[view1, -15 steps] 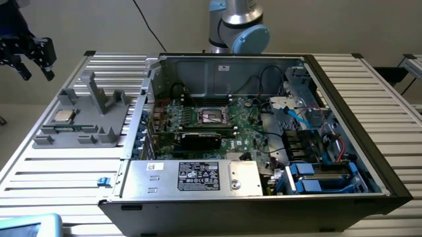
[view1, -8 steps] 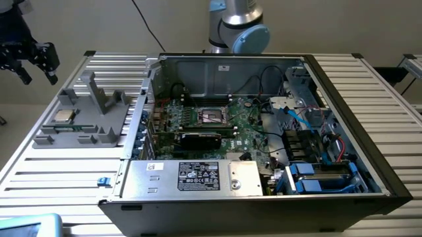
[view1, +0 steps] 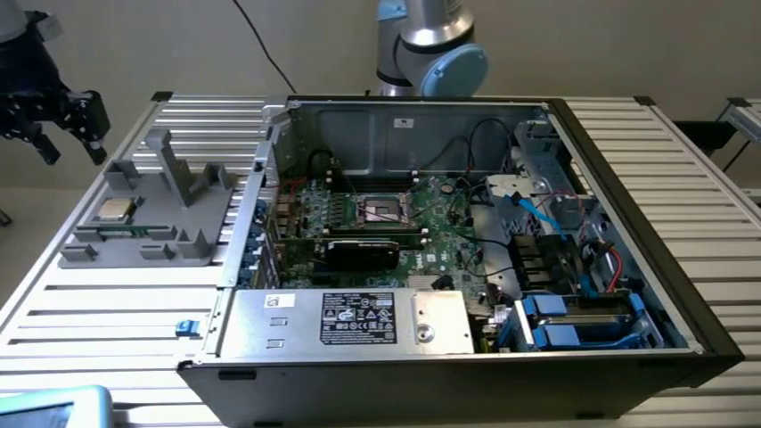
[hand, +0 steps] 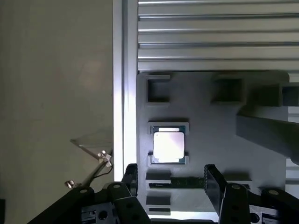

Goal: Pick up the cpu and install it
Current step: 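Pick up the cpu and move it towards the insertion slot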

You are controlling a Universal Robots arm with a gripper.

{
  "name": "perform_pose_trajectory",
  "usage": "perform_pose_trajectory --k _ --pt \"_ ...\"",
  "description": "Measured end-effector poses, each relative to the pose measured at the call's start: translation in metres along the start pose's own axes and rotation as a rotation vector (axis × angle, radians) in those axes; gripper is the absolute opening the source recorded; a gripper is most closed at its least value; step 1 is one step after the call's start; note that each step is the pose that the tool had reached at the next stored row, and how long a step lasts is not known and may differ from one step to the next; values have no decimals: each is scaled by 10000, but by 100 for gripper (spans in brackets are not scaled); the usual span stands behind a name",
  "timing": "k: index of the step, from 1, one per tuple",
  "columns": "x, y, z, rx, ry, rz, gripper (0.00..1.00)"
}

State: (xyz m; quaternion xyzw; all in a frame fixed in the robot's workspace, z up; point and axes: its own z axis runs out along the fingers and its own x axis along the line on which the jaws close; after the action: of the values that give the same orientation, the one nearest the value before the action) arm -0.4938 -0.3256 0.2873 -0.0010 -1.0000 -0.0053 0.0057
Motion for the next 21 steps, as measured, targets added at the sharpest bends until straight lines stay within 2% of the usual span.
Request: perform_pose_trajectory --k 6,21 --pt "-1 -27 108 0 1 1 69" --pt "-52 -30 381 0 0 0 69"
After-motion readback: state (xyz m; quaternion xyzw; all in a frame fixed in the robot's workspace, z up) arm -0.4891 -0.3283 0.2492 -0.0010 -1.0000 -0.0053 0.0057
